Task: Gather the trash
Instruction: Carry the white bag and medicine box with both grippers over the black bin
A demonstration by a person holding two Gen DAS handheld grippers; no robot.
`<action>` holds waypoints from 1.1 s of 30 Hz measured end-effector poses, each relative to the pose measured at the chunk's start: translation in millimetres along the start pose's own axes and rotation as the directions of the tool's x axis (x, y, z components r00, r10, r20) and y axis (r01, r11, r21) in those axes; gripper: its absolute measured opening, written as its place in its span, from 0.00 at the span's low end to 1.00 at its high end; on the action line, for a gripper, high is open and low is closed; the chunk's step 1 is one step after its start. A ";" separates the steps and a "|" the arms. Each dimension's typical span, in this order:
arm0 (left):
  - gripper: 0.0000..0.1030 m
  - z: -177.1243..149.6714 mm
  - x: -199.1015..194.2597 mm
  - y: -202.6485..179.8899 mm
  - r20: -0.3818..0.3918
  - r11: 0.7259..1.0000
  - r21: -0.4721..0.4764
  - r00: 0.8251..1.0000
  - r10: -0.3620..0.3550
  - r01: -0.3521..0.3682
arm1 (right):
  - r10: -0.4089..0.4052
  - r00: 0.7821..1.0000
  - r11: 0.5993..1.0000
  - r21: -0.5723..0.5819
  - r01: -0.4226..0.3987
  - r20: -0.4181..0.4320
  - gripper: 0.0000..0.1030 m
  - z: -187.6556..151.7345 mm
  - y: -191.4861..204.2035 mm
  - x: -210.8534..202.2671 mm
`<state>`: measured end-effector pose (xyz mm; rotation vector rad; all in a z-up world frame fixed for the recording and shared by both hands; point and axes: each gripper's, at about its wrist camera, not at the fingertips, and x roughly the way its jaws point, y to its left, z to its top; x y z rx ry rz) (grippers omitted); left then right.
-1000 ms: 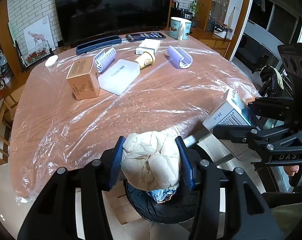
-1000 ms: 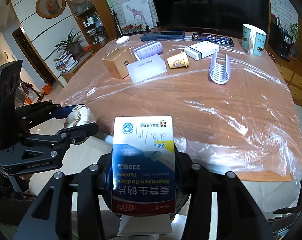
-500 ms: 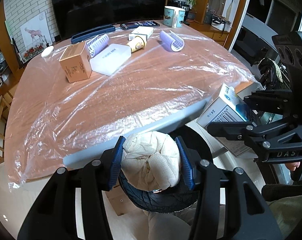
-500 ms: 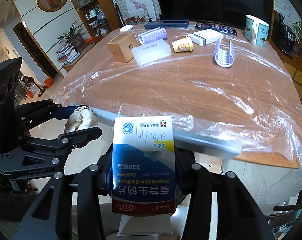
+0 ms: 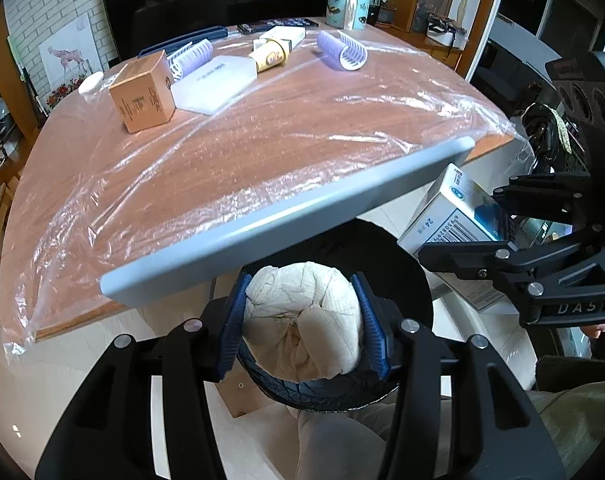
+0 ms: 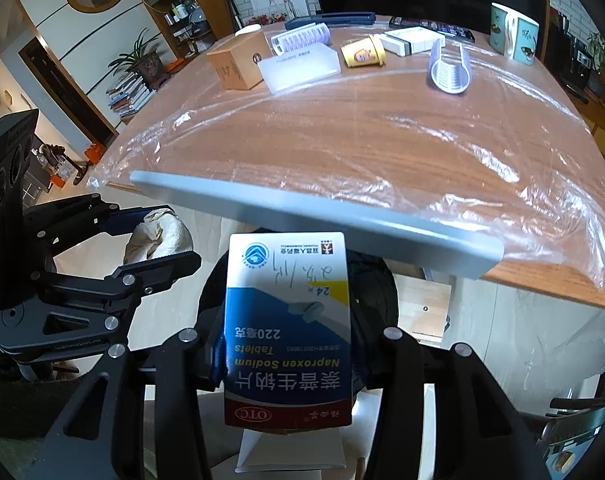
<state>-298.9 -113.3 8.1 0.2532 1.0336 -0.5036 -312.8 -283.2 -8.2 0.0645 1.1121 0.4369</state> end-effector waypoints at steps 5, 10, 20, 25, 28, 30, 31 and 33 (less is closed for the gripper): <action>0.50 -5.8 8.7 -2.1 -0.025 1.000 0.008 1.000 0.014 -0.013 | -0.012 1.000 1.000 -0.006 0.012 -0.020 0.45 -4.1 0.3 8.2; 0.50 -9.5 17.3 -3.4 -0.046 1.000 0.010 0.999 0.023 -0.022 | -0.031 0.999 0.999 -0.024 0.030 -0.034 0.45 -7.9 2.1 16.2; 0.50 -15.5 34.8 -5.9 -0.079 0.998 0.047 0.996 0.046 -0.042 | -0.048 0.997 0.999 -0.015 0.047 -0.055 0.45 -12.8 -1.3 29.8; 0.50 -18.8 43.1 -8.1 -0.096 0.997 0.067 0.994 0.055 -0.049 | -0.064 0.996 0.998 -0.016 0.063 -0.067 0.45 -14.4 -1.2 35.3; 0.50 -21.6 46.9 -9.2 -0.104 0.996 0.078 0.993 0.059 -0.051 | -0.072 0.995 0.997 -0.013 0.071 -0.075 0.45 -14.8 -0.8 39.6; 0.50 -22.8 49.7 -10.5 -0.109 0.995 0.085 0.992 0.062 -0.053 | -0.077 0.994 0.997 -0.012 0.076 -0.078 0.45 -15.4 -0.8 41.6; 0.50 -23.4 51.1 -11.0 -0.112 0.995 0.087 0.992 0.063 -0.053 | -0.078 0.994 0.997 -0.011 0.077 -0.080 0.45 -15.2 -0.6 42.9; 0.50 -25.1 54.5 -11.5 -0.115 0.994 0.093 0.991 0.065 -0.054 | -0.082 0.993 0.997 -0.007 0.082 -0.085 0.45 -15.3 -1.2 46.3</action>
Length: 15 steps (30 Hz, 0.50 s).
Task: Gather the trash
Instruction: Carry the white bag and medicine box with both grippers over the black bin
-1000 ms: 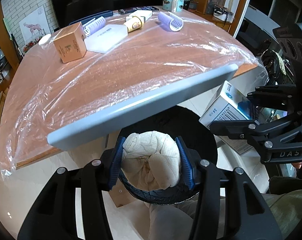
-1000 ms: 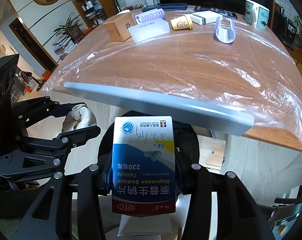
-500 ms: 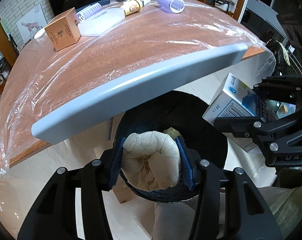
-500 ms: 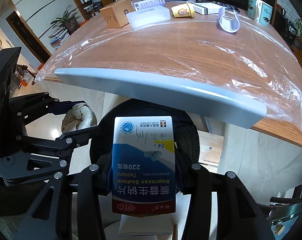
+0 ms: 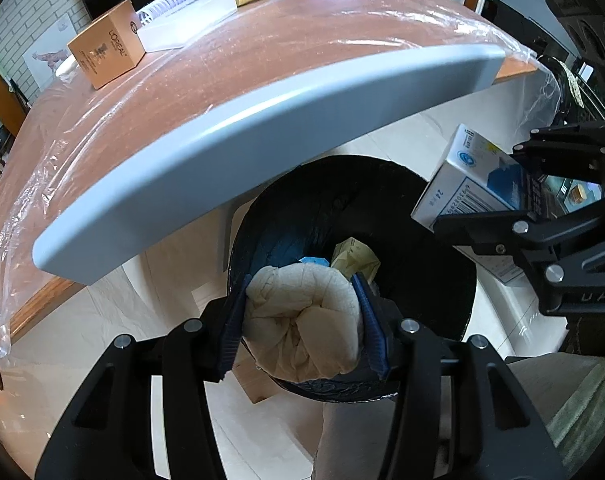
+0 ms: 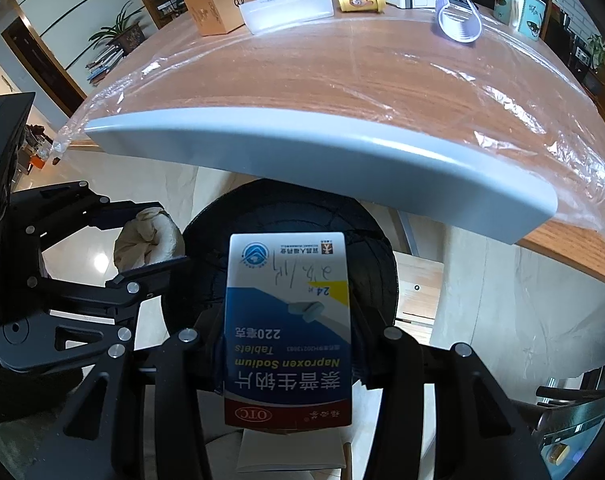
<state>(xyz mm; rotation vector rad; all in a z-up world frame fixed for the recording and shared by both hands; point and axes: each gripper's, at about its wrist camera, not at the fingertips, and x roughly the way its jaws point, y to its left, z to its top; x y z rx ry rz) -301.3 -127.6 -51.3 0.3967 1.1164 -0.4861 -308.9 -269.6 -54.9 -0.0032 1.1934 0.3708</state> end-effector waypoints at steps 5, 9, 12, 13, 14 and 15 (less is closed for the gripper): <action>0.50 0.1 9.3 -0.1 -0.011 1.000 0.015 1.000 0.000 0.000 | -0.008 1.000 1.000 0.004 0.008 -0.013 0.45 0.1 1.8 7.5; 0.50 3.1 18.9 -3.5 -0.023 1.000 0.030 1.000 0.000 0.000 | -0.013 1.000 1.000 0.000 0.013 -0.027 0.45 1.8 3.1 14.1; 0.50 1.9 25.6 -3.8 -0.031 0.999 0.034 1.000 0.000 0.001 | -0.017 0.999 1.000 0.005 0.018 -0.035 0.45 2.6 2.6 18.5; 0.50 1.9 27.5 -4.1 -0.034 0.999 0.036 0.999 -0.001 0.002 | -0.018 0.999 1.000 0.008 0.019 -0.037 0.45 2.5 1.9 19.1; 0.50 2.0 29.3 -4.5 -0.037 0.999 0.038 0.999 -0.001 0.003 | -0.020 0.999 1.000 0.011 0.020 -0.040 0.45 2.3 2.1 20.2; 0.50 2.1 30.7 -4.8 -0.038 0.999 0.040 0.999 -0.002 0.004 | -0.022 0.999 1.000 0.013 0.023 -0.043 0.45 2.1 2.3 21.3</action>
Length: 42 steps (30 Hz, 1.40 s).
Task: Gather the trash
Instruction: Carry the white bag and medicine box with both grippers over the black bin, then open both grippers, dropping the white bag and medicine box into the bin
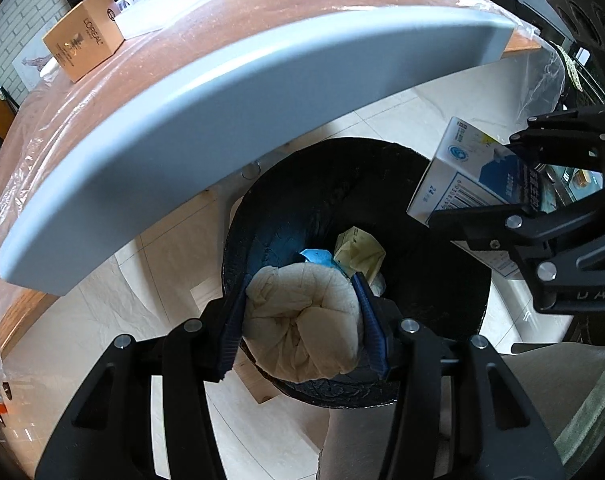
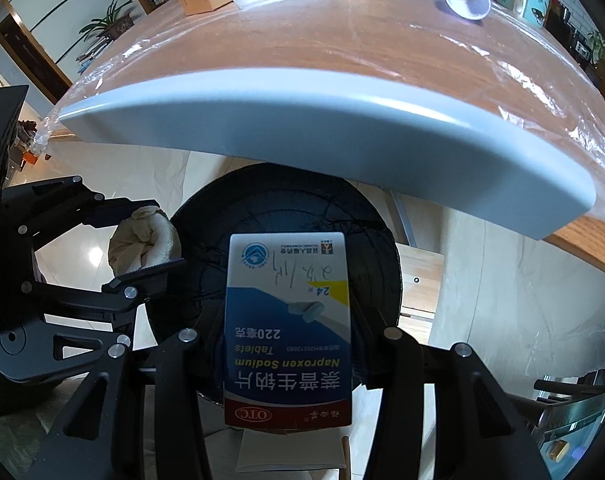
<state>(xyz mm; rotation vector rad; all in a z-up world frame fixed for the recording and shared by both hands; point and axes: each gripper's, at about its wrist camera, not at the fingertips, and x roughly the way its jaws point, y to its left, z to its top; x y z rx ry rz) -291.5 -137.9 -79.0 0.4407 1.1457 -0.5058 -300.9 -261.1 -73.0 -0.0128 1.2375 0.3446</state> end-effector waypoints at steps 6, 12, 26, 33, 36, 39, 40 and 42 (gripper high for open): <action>0.50 0.8 7.1 0.0 -0.006 1.000 0.008 1.000 -0.004 0.004 | -0.006 1.000 1.000 0.010 0.006 -0.009 0.45 2.4 -0.4 6.5; 0.50 2.1 11.6 2.8 -0.007 1.000 0.010 1.000 -0.004 0.005 | -0.009 1.000 1.000 0.017 0.010 -0.013 0.45 2.7 2.4 9.5; 0.70 5.1 1.7 8.2 0.010 0.999 -0.014 1.000 -0.029 0.029 | -0.008 1.000 0.999 0.040 0.009 -0.005 0.60 2.5 -0.9 10.2; 0.70 2.3 -19.0 16.4 0.036 0.999 -0.031 0.999 -0.021 0.022 | -0.023 0.999 1.000 0.017 0.023 0.040 0.64 -0.5 1.7 -20.1; 0.72 2.8 -48.4 19.4 0.098 0.999 -0.033 0.995 -0.021 0.025 | -0.026 0.995 1.000 -0.010 0.027 0.101 0.64 -0.3 5.1 -49.5; 0.84 8.7 -91.8 19.6 0.207 0.998 -0.031 0.977 -0.039 0.047 | -0.027 0.979 0.999 -0.030 0.033 0.200 0.68 9.1 8.0 -87.5; 0.87 10.9 -108.0 21.1 0.252 0.998 -0.029 0.967 -0.047 0.056 | -0.037 0.968 0.998 -0.032 0.047 0.249 0.73 14.5 8.6 -104.1; 0.96 18.1 -144.0 27.3 0.359 0.998 -0.027 0.932 -0.038 0.051 | -0.060 0.949 0.997 -0.026 0.072 0.310 0.77 23.2 4.6 -121.7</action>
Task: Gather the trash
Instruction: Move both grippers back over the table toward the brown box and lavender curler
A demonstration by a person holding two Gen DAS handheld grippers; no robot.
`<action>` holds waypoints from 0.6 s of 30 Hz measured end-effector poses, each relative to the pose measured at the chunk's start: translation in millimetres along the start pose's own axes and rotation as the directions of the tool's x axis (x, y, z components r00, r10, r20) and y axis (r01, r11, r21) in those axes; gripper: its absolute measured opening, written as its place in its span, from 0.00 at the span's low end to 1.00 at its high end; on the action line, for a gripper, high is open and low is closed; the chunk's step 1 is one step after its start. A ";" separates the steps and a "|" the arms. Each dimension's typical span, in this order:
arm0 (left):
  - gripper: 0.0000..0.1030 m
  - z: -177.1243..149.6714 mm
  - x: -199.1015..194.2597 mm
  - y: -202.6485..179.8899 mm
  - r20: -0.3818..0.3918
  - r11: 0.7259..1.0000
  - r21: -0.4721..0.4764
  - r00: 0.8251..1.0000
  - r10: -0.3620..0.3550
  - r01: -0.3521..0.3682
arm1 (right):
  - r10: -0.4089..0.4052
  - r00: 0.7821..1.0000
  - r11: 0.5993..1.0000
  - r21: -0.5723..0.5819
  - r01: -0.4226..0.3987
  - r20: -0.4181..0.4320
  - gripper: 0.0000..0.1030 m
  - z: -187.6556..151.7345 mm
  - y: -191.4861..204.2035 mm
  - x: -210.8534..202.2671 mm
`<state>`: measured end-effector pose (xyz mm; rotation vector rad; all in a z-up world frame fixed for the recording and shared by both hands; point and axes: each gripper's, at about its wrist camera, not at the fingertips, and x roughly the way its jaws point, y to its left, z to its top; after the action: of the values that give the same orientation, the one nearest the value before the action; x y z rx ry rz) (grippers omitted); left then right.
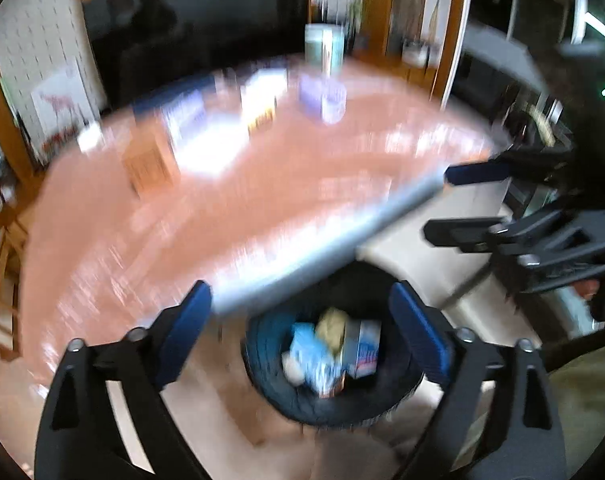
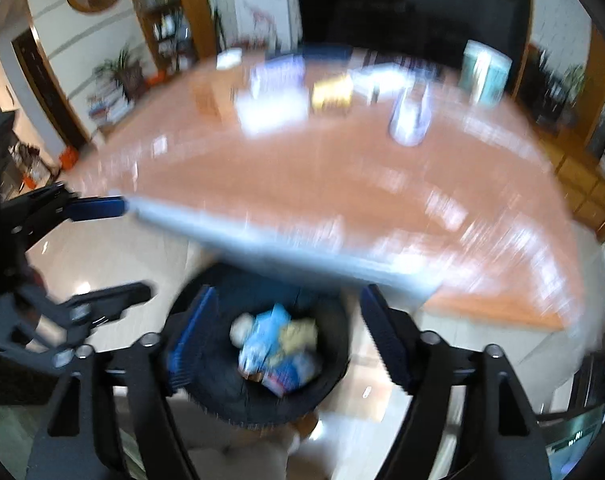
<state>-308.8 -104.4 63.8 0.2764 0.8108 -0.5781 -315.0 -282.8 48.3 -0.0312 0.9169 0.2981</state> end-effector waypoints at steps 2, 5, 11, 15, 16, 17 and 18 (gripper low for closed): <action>0.98 15.2 -13.3 3.7 0.071 0.999 0.011 0.996 0.049 -0.049 | -0.044 0.997 0.999 0.007 0.044 0.062 0.86 19.7 -6.7 -8.9; 0.98 43.8 -16.3 27.0 0.130 0.984 -0.019 0.975 0.180 -0.180 | -0.111 0.988 0.993 0.046 0.107 0.108 0.89 47.1 -24.3 -5.8; 0.98 81.0 18.3 85.7 0.059 0.956 -0.151 0.963 0.263 -0.252 | -0.195 0.977 0.976 0.119 0.184 0.088 0.89 90.4 -60.5 27.8; 0.98 89.6 42.2 108.8 0.014 0.944 -0.176 0.958 0.286 -0.279 | -0.216 0.975 0.967 0.153 0.206 0.052 0.89 105.4 -77.0 54.0; 0.98 90.8 46.4 115.3 0.003 0.943 -0.174 0.957 0.290 -0.285 | -0.213 0.976 0.965 0.163 0.203 0.044 0.89 106.7 -79.3 58.1; 0.98 92.9 52.0 118.8 -0.010 0.940 -0.171 0.955 0.298 -0.295 | -0.212 0.977 0.963 0.177 0.203 0.033 0.89 110.2 -83.1 64.7; 0.98 91.9 57.8 121.1 -0.020 0.939 -0.168 0.953 0.301 -0.300 | -0.211 0.977 0.962 0.185 0.202 0.028 0.89 112.8 -85.5 70.1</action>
<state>-151.4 -68.7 83.6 0.2362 0.7884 -0.2206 -164.5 -330.6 53.6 0.0475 0.8828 0.0207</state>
